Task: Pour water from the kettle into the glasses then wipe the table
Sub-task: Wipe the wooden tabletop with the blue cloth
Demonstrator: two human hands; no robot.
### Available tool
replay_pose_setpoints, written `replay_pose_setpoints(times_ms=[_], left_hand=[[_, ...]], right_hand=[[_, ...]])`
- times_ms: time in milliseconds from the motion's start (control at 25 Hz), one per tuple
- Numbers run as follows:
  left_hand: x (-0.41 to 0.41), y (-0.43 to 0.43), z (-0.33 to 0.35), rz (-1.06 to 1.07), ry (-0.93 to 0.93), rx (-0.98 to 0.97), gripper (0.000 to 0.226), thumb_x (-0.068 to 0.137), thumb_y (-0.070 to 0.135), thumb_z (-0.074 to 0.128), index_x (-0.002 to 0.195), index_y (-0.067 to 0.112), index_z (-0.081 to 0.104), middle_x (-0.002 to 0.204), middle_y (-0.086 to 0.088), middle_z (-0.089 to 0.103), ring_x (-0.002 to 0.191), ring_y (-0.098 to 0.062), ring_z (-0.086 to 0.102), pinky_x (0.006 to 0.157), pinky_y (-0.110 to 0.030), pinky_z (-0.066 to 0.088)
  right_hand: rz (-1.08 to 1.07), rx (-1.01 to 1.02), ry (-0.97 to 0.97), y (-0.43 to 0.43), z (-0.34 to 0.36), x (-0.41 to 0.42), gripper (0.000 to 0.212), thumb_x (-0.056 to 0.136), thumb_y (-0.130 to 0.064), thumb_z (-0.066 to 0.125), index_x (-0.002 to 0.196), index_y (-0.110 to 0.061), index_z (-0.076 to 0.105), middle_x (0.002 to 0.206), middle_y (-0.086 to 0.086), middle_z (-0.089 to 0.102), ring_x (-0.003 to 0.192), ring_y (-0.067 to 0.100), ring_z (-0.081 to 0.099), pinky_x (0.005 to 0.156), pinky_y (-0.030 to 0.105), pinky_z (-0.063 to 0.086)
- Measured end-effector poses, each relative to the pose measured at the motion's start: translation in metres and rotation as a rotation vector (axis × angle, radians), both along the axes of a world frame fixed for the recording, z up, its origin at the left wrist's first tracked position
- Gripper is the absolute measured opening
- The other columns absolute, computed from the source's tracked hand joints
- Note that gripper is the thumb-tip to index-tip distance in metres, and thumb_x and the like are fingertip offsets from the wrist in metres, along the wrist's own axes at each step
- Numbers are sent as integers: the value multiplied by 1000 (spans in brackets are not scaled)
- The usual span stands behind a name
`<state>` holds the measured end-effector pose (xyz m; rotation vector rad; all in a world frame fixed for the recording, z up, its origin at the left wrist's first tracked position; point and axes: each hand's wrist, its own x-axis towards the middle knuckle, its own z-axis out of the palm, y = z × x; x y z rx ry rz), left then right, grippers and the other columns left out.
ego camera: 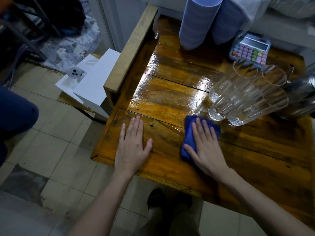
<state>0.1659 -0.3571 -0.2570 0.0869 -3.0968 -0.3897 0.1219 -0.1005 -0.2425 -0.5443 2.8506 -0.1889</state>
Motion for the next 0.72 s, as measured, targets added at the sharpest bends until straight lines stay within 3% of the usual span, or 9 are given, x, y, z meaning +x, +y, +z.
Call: replay_pose_setpoints(times_ms=[200, 400, 560, 720], left_hand=[[2, -5, -4, 105, 98, 198, 50, 101, 20, 25, 150, 8, 29, 158, -6, 23, 148, -13, 13, 121, -35, 12], [1, -11, 6, 266, 139, 493, 50, 102, 33, 29, 148, 13, 34, 157, 1, 27, 146, -7, 17, 118, -32, 21], [-1, -39, 3, 205, 47, 243, 56, 101, 41, 27, 149, 13, 30, 158, -2, 25, 146, -12, 16, 120, -33, 11], [-3, -41, 0, 183, 26, 129, 57, 102, 41, 26, 150, 12, 27, 158, -4, 25, 147, -14, 16, 120, -31, 5]], right_hand=[[3, -94, -5, -112, -4, -30, 87, 92, -71, 13, 156, -13, 0, 163, 6, -11, 150, 24, -16, 121, 48, -7], [113, -106, 37, -128, -13, -14, 72, 97, -55, 27, 156, -17, 10, 165, 7, 1, 151, 25, -6, 122, 48, 1], [224, -104, 46, -90, -9, 8, 66, 98, -48, 26, 156, -20, 9, 164, 3, 1, 151, 23, -4, 120, 44, -1], [149, -51, 57, -12, -11, 31, 66, 100, -52, 21, 156, -21, 9, 165, 2, 0, 152, 19, -4, 121, 43, 0]])
